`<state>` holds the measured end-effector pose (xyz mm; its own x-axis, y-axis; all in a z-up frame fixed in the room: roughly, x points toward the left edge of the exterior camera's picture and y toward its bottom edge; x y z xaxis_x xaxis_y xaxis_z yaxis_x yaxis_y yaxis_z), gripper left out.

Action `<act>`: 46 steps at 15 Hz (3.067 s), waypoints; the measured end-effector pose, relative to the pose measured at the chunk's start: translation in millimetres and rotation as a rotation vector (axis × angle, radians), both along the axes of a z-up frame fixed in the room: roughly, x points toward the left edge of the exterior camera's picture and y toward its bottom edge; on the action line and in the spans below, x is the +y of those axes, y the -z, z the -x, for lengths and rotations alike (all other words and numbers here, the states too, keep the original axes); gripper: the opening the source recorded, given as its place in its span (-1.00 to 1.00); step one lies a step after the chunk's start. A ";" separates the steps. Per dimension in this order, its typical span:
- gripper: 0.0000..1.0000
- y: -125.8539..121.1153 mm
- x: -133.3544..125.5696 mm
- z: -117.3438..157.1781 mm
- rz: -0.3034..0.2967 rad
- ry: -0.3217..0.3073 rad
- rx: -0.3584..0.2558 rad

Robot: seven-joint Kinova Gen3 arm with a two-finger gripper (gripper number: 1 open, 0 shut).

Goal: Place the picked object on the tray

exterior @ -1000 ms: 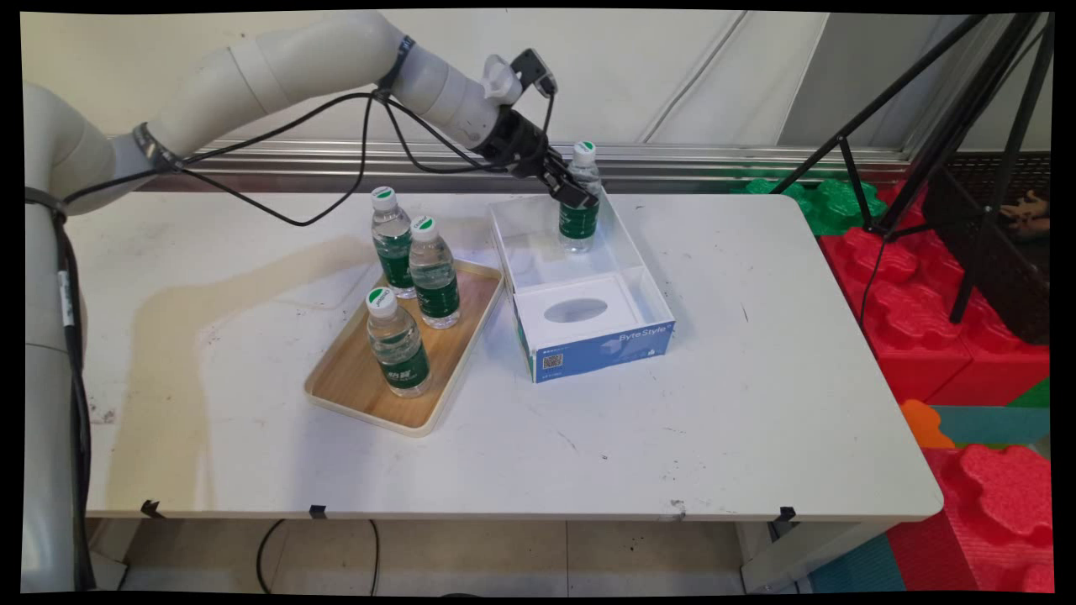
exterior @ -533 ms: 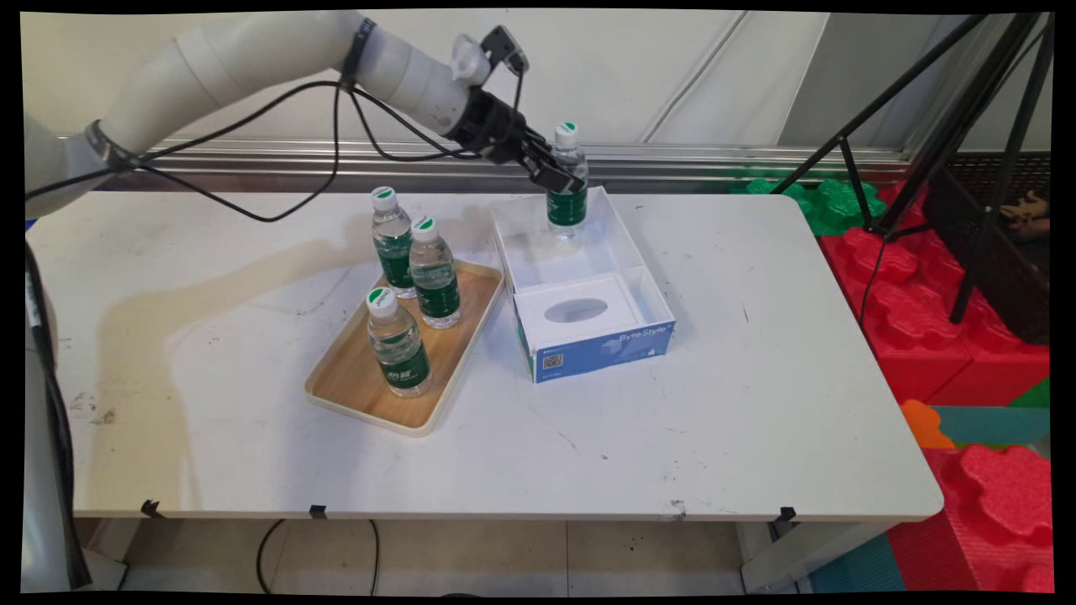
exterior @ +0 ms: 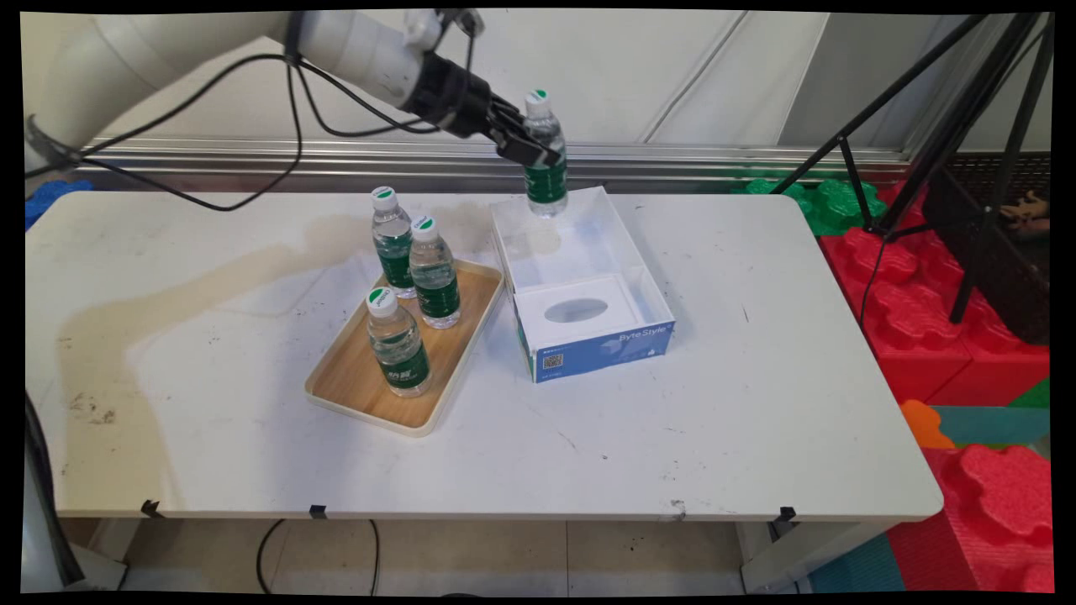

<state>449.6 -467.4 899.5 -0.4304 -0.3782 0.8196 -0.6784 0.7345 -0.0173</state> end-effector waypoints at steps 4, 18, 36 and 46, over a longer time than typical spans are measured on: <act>-1.00 -27.2 22.5 -20.3 0.022 0.005 0.021; -1.00 -97.2 107.9 -90.5 0.041 0.046 0.046; -1.00 -87.9 199.5 -145.6 -0.062 0.100 -0.024; -1.00 -20.4 211.8 -138.1 -0.125 0.110 -0.070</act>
